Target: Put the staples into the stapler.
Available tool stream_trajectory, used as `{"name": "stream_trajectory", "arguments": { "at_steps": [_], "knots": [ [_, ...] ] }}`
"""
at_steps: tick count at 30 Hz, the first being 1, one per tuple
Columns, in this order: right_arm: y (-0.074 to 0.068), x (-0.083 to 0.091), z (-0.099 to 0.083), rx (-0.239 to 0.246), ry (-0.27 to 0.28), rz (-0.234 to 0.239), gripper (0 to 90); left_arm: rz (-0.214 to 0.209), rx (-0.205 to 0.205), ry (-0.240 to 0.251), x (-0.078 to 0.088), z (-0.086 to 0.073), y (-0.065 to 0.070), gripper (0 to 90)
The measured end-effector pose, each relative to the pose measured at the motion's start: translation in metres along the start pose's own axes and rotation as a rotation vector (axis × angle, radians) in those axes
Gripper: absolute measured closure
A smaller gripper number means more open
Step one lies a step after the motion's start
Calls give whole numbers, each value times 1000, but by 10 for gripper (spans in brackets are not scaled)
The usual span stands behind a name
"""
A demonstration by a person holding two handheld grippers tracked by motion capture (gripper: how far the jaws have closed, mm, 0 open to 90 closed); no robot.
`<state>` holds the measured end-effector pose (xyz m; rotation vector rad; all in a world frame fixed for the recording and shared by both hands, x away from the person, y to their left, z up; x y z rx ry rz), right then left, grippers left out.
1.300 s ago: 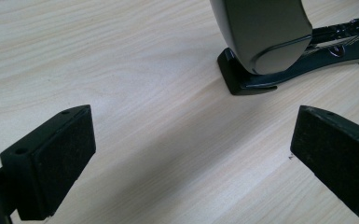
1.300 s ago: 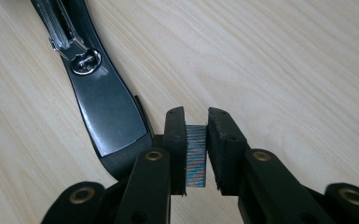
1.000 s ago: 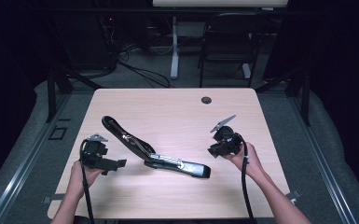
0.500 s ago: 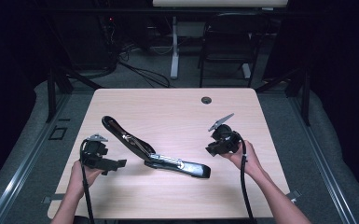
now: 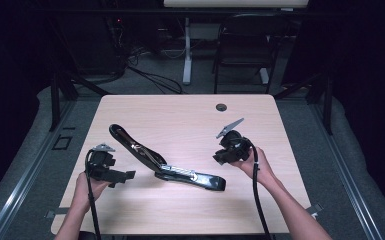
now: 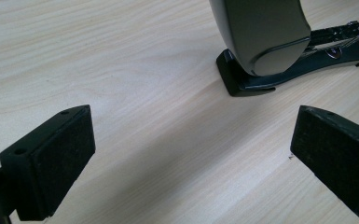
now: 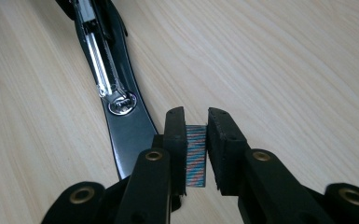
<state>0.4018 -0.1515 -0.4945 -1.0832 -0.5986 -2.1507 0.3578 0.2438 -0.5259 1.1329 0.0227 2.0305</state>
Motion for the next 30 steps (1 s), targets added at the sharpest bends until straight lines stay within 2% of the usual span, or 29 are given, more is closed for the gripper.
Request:
{"name": "stream_trajectory", "arguments": {
  "at_steps": [5,16,20,30],
  "knots": [
    [-3,-1,5,32,1,20,785,0,0,-1,0,0,0,0],
    [-11,-8,18,62,38,65,784,-2,2,0,-1,0,0,0],
    [-14,-10,24,84,40,71,785,0,1,1,-1,0,0,0],
    [-20,-14,34,105,52,85,785,-5,-2,0,-2,0,0,0]
  ]
}}
Point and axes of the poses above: each handheld gripper's, and its own axes: x roughly backward along the jaws, z roughly out of its top, y roughly to its right, the point moved 2 cm from there along -x, roughly forward along the jaws, and after that the axes turned 12 degrees about -z, right-handed, at the moved point
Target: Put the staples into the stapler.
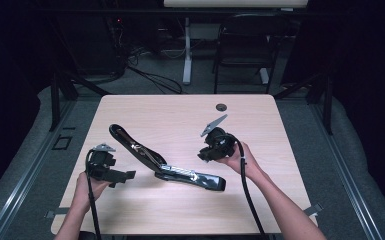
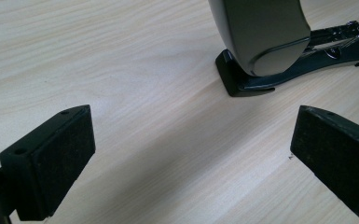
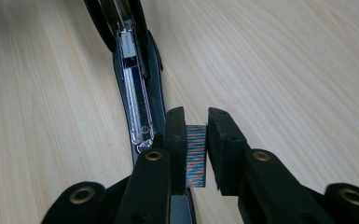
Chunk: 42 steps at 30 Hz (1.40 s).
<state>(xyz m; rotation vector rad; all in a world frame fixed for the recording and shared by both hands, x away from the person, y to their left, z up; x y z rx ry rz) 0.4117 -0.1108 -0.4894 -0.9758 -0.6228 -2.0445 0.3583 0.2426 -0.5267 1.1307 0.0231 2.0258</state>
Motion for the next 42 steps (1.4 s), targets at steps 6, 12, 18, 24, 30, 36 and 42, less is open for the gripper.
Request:
{"name": "stream_trajectory", "arguments": {
  "at_steps": [6,12,18,24,30,36,42],
  "knots": [
    [-2,-1,6,12,12,10,785,3,3,-1,0,0,0,0],
    [-4,-2,12,31,12,15,785,1,1,-2,-1,0,0,0],
    [-7,-2,17,43,27,30,785,2,1,0,0,0,0,0],
    [-10,-7,20,57,40,47,785,1,-1,-3,-1,0,0,0],
    [-13,-12,25,73,41,59,785,0,-3,-2,-1,0,0,0],
    [-17,-15,29,95,51,68,785,-1,-5,-2,-1,0,0,0],
    [-21,-19,32,113,51,81,785,-4,-15,-1,0,0,1,0]
  ]
}}
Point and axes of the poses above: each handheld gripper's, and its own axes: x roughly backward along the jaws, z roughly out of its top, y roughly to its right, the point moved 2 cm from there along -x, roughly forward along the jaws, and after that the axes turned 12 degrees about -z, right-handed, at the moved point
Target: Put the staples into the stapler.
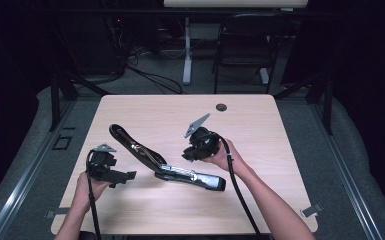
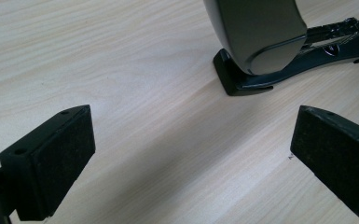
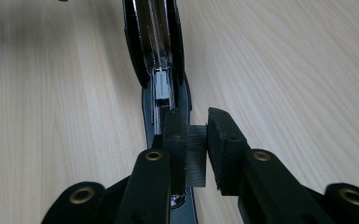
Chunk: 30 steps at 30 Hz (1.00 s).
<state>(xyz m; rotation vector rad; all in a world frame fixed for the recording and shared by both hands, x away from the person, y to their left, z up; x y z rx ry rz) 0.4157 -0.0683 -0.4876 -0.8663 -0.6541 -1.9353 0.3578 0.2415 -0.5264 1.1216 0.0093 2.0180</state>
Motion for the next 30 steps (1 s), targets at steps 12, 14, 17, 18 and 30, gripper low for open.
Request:
{"name": "stream_trajectory", "arguments": {
  "at_steps": [12,14,17,18,30],
  "knots": [
    [-4,-6,4,22,-1,29,785,0,2,2,0,0,0,0],
    [-5,-7,4,24,1,31,785,-2,1,0,0,0,0,0],
    [-6,-9,5,28,1,41,785,-2,0,-1,0,0,0,0],
    [-7,-10,5,29,-1,46,785,-2,1,1,0,0,0,0],
    [-12,-17,1,58,-20,66,785,-2,-1,-1,-1,0,0,0]
  ]
}}
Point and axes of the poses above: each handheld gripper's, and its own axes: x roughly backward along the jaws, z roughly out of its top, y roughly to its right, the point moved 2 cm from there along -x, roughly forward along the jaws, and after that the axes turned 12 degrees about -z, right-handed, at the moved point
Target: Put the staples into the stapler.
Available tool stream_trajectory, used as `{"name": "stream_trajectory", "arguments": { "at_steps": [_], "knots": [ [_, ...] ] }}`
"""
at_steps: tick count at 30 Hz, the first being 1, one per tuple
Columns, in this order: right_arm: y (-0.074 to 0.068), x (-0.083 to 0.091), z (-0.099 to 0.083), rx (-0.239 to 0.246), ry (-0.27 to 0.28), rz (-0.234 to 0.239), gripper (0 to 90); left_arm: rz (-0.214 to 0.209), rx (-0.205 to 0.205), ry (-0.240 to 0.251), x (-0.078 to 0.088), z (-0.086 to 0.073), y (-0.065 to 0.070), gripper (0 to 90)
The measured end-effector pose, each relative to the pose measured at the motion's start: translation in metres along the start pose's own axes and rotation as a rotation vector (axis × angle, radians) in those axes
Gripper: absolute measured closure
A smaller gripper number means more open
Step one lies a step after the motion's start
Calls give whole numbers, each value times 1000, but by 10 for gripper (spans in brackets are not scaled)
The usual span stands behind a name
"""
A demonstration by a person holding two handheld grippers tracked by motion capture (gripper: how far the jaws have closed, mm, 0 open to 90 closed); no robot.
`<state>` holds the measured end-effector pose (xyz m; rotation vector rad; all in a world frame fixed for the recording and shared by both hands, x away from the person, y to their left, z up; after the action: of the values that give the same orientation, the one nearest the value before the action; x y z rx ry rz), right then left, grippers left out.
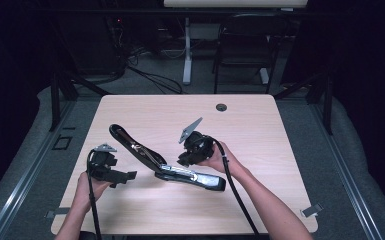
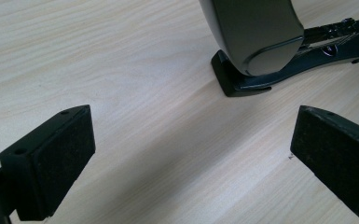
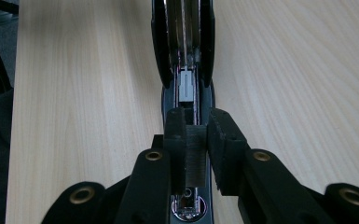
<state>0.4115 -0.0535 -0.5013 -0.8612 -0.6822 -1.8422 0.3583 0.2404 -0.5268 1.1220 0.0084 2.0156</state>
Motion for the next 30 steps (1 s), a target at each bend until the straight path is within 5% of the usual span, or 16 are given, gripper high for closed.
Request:
{"name": "stream_trajectory", "arguments": {
  "at_steps": [30],
  "knots": [
    [-9,-25,-12,45,-64,-3,785,-3,-2,-7,-1,0,1,0]
  ]
}}
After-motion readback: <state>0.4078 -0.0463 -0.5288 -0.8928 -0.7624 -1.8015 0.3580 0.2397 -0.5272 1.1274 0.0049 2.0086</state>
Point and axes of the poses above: each handheld gripper's, and its own axes: x roughly backward along the jaws, z roughly out of its top, y roughly to its right, the point moved 2 cm from there along -x, roughly forward along the jaws, and after that the axes turned 12 degrees about -z, right-handed, at the moved point
